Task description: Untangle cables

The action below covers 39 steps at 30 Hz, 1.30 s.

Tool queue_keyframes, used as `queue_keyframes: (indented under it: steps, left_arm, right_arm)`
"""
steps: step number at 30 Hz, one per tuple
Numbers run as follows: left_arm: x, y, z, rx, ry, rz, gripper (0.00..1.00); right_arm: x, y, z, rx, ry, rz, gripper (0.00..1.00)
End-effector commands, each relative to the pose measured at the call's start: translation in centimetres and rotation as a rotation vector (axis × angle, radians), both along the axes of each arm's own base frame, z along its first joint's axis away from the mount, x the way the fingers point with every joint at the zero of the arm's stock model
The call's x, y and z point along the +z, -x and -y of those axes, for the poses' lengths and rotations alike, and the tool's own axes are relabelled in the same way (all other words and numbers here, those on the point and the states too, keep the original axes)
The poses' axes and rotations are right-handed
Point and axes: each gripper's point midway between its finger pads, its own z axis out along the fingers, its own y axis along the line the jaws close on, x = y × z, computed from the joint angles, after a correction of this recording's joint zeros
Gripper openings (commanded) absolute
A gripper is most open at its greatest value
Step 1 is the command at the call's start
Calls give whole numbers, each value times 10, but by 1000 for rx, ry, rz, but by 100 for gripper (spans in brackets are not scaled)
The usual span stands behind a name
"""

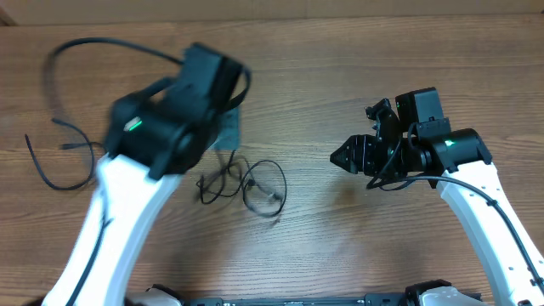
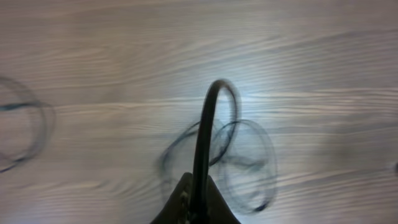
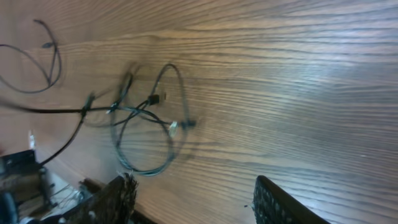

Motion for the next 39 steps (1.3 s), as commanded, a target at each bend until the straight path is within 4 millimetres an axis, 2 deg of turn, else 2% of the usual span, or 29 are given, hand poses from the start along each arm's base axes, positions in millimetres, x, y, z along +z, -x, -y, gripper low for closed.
queue_keyframes:
  steps: [1, 5, 11, 12, 18, 23, 24, 28, 30, 33, 34, 35, 36, 37, 39]
  left_arm:
    - [-13, -8, 43, -161, 136, -39, 4]
    - [5, -15, 66, -286, 217, 29, 4]
    - [34, -3, 89, -479, 293, 77, 4]
    - [45, 1, 93, -516, 315, 95, 4]
    - [82, 8, 91, -537, 344, 183, 4]
    - [117, 14, 88, -547, 367, 282, 4]
    - [130, 16, 86, -551, 376, 320, 4]
    - [157, 22, 80, -550, 390, 397, 4]
    - [171, 26, 73, -536, 401, 433, 4]
    - [184, 30, 62, -514, 402, 468, 4]
    - [187, 31, 57, -503, 400, 478, 4]
    - [187, 31, 53, -495, 398, 480, 4]
    - [187, 32, 50, -485, 396, 479, 4]
    - [184, 33, 47, -476, 390, 464, 4]
    - [178, 32, 47, -473, 384, 438, 4]
  right_arm:
    - [-1, 11, -16, 50, -42, -27, 59]
    - [-9, 21, -32, 109, -36, -51, 59]
    - [-24, 19, -61, 177, -37, -60, 59]
    - [-31, 17, -68, 196, -34, -60, 58]
    - [-55, 8, -79, 213, -18, -83, 58]
    - [-69, 4, -81, 211, -9, -106, 58]
    - [-74, 2, -80, 208, 3, -114, 56]
    - [-86, -2, -73, 177, 57, -126, 46]
    - [-91, -7, -65, 113, 106, -137, 37]
    - [-98, -13, -51, -15, 178, -163, 15]
    - [-99, -15, -46, -57, 198, -173, 13]
    - [-100, -16, -44, -87, 206, -180, 13]
    - [-100, -17, -44, -102, 204, -186, 18]
    - [-98, -18, -48, -101, 181, -187, 29]
    - [-94, -17, -57, -67, 131, -186, 37]
